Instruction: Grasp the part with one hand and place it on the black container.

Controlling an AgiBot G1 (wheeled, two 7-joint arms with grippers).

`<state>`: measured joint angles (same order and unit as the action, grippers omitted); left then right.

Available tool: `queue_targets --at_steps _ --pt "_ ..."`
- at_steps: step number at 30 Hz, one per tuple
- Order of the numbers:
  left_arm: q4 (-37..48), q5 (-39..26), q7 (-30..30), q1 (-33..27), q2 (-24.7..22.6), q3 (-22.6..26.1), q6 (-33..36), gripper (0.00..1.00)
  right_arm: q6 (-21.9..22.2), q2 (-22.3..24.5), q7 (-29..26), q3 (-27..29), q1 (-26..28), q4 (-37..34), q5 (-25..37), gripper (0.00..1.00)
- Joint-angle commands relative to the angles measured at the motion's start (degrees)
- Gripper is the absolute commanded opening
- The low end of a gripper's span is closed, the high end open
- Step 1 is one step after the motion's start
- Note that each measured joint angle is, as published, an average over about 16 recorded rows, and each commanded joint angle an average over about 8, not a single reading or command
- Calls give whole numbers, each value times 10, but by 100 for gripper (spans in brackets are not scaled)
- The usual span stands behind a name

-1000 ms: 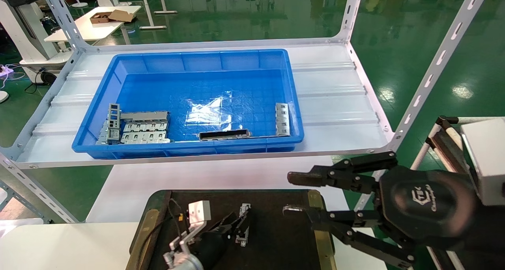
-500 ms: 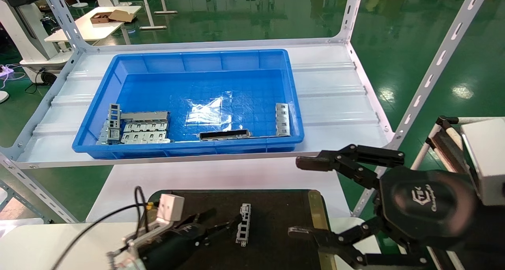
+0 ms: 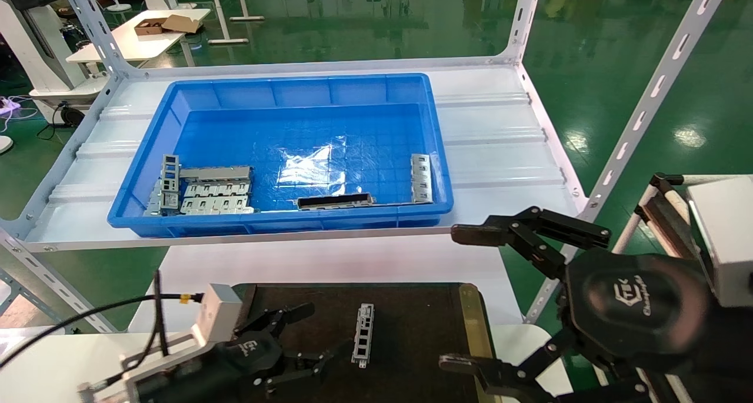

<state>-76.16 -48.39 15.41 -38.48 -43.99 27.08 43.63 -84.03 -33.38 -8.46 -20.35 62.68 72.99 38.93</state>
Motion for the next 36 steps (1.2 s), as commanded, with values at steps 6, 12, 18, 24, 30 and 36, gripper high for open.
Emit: queue_targets --at_steps 6,12,18,24,30,36 --pt "-8 35 -27 0 34 -26 71 100 0 0 0 0 0 0 0 100" --pt "-11 54 -35 -10 55 -41 111 100 0 0 0 0 0 0 0 100" --pt "-13 69 -33 -29 72 -51 145 100 0 0 0 0 0 0 0 100" --pt "-14 80 -29 -50 87 -59 175 100 0 0 0 0 0 0 0 100" --pt "-15 91 -29 -66 100 -69 196 100 0 0 0 0 0 0 0 100" --pt "-16 102 -29 -79 109 -79 210 100 0 0 0 0 0 0 0 100"
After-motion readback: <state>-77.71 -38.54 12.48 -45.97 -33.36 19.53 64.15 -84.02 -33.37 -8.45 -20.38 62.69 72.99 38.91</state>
